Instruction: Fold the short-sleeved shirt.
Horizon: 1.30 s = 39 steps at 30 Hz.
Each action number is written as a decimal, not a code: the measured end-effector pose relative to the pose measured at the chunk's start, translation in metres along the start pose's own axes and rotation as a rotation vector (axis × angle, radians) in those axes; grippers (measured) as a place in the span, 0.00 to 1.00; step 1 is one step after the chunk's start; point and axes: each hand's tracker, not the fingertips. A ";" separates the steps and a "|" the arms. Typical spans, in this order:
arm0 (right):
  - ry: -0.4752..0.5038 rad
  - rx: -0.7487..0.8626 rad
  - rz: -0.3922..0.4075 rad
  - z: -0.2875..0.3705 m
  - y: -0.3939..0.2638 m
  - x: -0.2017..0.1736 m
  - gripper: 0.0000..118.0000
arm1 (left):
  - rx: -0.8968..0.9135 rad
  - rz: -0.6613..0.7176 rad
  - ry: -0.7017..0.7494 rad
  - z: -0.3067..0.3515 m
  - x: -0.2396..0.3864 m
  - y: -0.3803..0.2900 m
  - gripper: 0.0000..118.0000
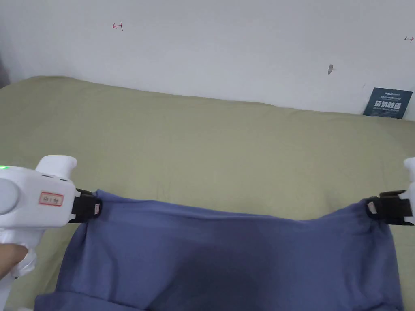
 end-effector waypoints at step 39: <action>-0.283 0.793 -0.060 0.217 -0.200 -0.128 0.73 | 0.765 0.030 0.110 0.224 0.132 -0.160 0.75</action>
